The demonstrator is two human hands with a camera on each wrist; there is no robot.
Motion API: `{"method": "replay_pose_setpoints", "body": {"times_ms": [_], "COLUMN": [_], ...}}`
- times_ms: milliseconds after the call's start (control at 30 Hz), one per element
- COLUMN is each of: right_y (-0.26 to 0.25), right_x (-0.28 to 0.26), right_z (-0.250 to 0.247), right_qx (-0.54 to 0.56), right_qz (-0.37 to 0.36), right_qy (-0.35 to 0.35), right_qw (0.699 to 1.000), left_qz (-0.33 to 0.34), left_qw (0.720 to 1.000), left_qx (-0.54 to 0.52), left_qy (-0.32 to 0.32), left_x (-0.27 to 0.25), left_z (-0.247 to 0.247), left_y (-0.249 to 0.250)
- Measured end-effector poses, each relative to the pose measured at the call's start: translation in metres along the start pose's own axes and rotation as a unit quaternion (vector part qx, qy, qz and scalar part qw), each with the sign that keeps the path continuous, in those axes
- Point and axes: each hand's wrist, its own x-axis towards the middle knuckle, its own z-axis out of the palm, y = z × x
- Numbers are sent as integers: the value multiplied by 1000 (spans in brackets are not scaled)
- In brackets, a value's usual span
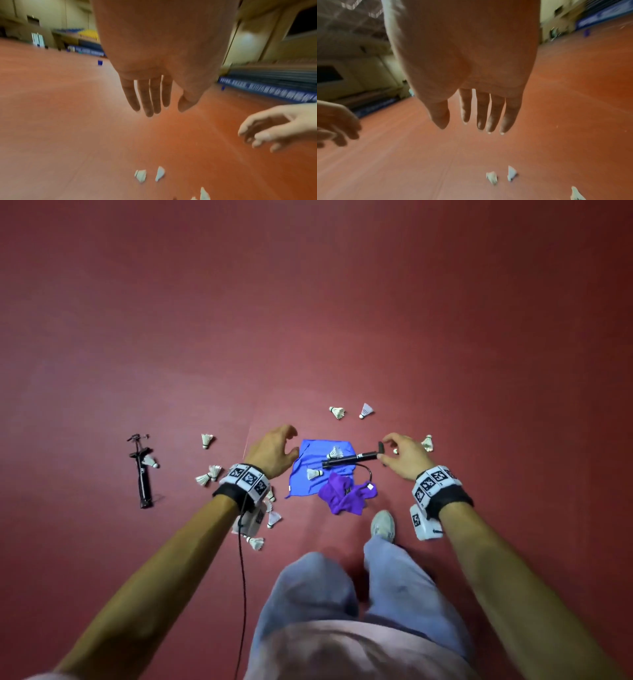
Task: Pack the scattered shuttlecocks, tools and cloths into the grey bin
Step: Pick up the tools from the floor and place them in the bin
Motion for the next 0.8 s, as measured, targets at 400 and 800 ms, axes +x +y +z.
{"method": "replay_pose_setpoints", "body": {"times_ms": [400,800], "right_y": [195,316], "right_x": [173,355], "right_z": [170,347], "right_qx": [-263,-255], "right_qz": [35,17], "right_qy": [-238,-190], "right_qw": [934,948], "left_qz": [-118,-66], "left_qw": [920,931], "left_qx": [243,240], "left_qy": [-283,-268], "left_x": [121,240], "left_z": [307,522], "left_y": [-155,-286]}}
